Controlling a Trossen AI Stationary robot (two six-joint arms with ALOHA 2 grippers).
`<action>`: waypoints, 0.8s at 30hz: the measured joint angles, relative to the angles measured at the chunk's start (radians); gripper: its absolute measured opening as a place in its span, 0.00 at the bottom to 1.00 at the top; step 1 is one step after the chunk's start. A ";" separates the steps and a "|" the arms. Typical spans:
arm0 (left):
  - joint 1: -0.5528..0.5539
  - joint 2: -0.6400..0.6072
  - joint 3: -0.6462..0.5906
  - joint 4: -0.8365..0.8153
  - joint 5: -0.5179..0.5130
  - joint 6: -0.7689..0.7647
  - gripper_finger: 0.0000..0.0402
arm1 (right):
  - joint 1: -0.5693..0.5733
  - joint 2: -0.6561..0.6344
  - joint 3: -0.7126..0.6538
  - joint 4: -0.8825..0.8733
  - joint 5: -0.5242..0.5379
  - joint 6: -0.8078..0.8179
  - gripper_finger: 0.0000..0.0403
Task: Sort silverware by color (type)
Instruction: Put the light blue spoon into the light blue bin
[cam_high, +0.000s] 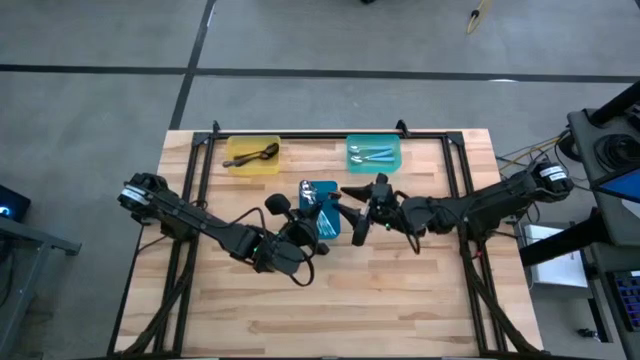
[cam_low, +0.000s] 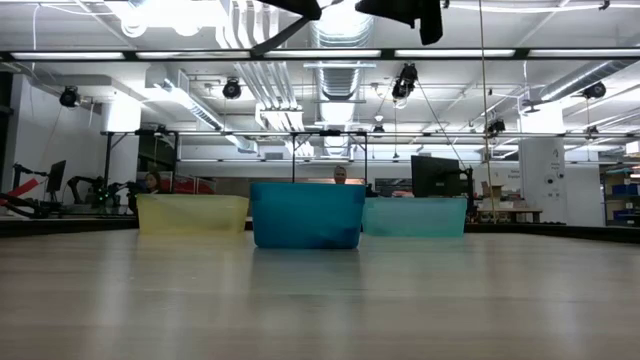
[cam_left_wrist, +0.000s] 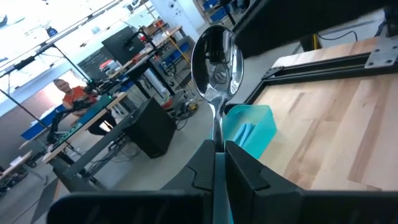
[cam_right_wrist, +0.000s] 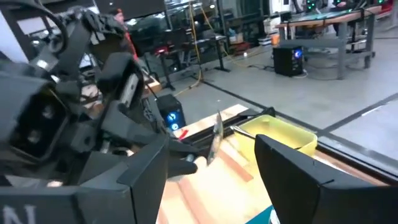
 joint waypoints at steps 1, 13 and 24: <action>0.001 0.000 0.000 0.003 0.002 0.000 0.00 | -0.004 0.003 0.000 -0.001 -0.002 0.000 0.56; 0.012 0.001 0.000 0.042 0.037 0.000 0.00 | -0.023 0.105 0.005 0.223 -0.003 -0.155 0.48; 0.014 0.001 0.000 0.044 0.037 0.000 0.00 | -0.028 0.105 0.005 0.222 0.011 -0.173 0.04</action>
